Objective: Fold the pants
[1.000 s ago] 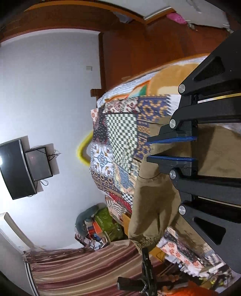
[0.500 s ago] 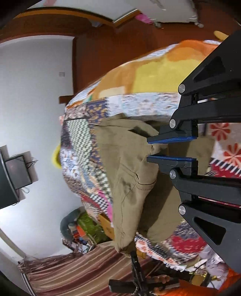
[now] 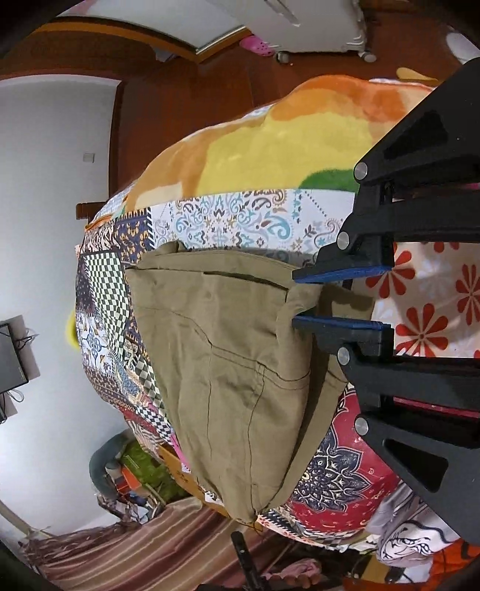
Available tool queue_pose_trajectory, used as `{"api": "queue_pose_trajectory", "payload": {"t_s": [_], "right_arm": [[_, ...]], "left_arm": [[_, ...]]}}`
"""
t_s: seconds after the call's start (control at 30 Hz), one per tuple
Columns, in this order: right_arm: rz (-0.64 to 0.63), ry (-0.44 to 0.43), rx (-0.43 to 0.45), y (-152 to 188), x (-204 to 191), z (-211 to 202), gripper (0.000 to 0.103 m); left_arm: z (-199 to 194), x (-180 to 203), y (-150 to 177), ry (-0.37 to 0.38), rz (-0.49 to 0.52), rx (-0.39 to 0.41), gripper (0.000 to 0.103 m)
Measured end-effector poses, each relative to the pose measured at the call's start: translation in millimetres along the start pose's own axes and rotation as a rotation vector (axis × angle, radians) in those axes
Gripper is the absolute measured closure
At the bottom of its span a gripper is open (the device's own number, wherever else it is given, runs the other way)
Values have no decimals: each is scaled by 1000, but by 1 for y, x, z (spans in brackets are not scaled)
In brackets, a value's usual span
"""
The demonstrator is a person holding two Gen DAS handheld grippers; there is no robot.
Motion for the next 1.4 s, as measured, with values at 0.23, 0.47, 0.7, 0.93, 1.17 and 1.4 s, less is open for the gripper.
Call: {"api": "queue_pose_trajectory", "payload": {"t_s": [0.23,0.47,0.7,0.93,1.17,1.4], "right_arm": [[40,41,37,-11,15,-13,77],[53,22,14,-18,9,8,63],[53,-25,-117,11,-4,32,63],[31,-30,-139,24,-9,30,82],[-20,12,-81,20,-12,19,94],[-22,11,-49,13,-10,7,95]], "left_arm": [[23,21,-4,4,9,-34,35],[42,29,4,-54,36,-74,31],[48,24,15,-64,29,-88,26],[52,20,23,-49,-10,-88,25],[50,30,21,-29,36,-81,45],[43,36,17,-73,88,-56,49]]}}
Point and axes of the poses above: each gripper's, at about its wrist camera, not at the fingertips, and z roughly the way its jaws point, x to its right, y to its underside, the point moved 6 cm from there along z, roughly the way its jaws point, and after that the axes turned 3 degrees about z, right-handed, at the moved point
